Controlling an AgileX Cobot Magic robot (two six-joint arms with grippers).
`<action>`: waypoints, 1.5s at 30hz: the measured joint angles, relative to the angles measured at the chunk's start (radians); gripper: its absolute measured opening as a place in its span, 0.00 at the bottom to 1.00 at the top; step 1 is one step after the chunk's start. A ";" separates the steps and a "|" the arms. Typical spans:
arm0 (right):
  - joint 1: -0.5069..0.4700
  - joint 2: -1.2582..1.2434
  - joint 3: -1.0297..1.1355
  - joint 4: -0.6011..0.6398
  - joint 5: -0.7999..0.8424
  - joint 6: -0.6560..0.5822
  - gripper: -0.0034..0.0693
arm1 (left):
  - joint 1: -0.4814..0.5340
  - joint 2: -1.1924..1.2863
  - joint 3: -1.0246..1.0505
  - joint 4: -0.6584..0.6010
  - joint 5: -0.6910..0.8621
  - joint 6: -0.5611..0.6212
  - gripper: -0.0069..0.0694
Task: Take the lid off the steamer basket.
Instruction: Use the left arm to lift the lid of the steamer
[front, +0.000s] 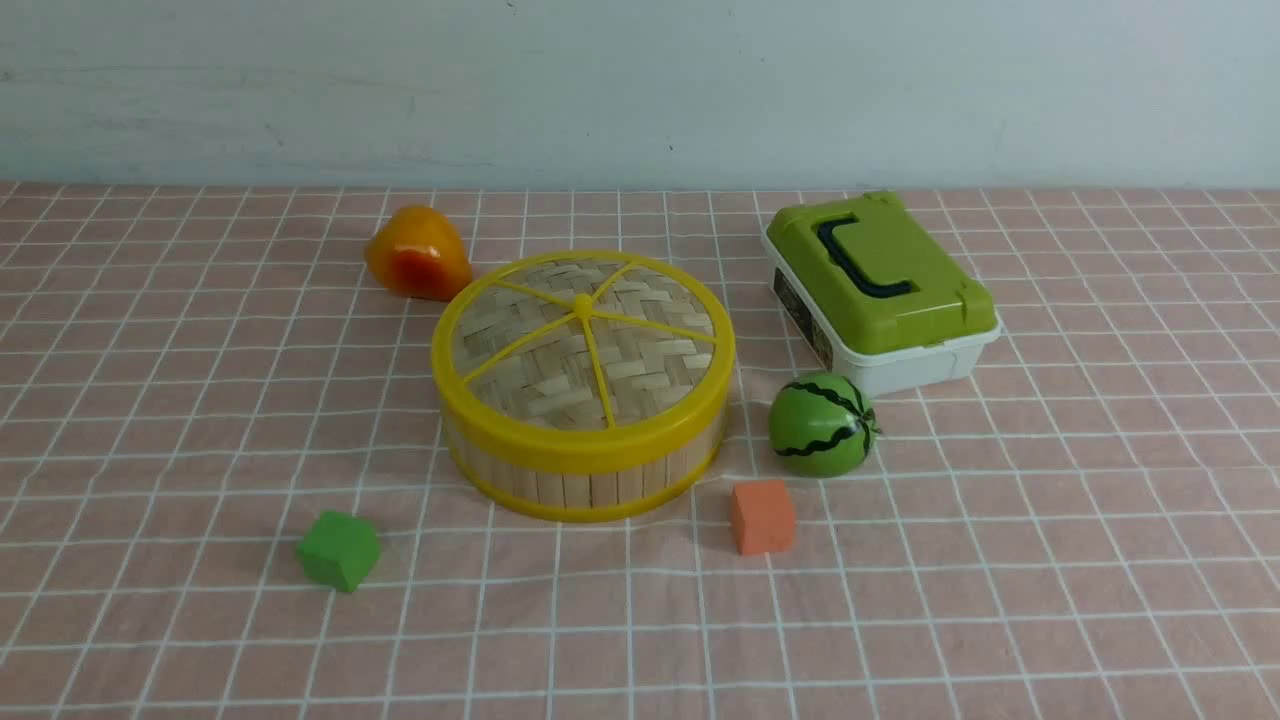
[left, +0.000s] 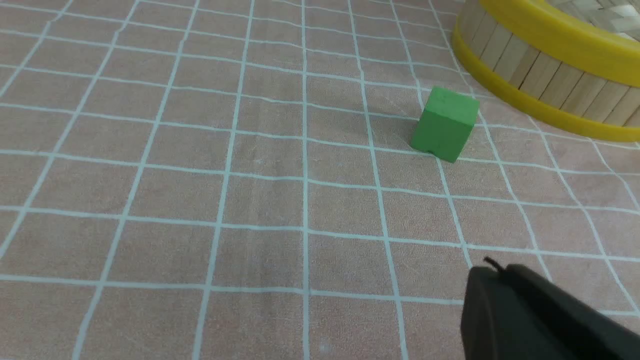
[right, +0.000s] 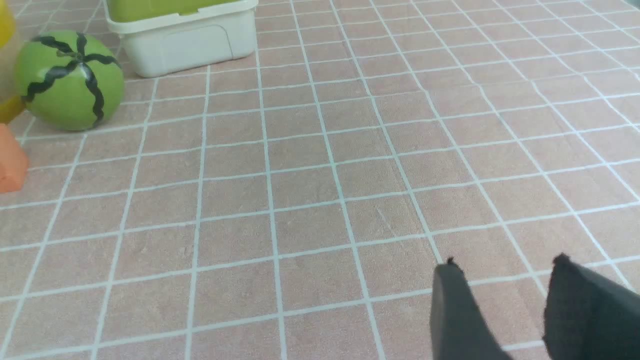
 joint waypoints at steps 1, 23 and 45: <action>0.000 0.000 0.000 0.000 0.000 0.000 0.38 | 0.000 0.000 0.000 0.000 0.000 0.000 0.10; 0.000 0.000 0.000 0.000 0.000 0.000 0.38 | 0.000 0.000 0.000 -0.001 0.000 0.000 0.12; 0.000 0.000 0.000 0.000 0.000 0.000 0.38 | 0.000 0.000 0.000 -0.004 -0.045 0.000 0.14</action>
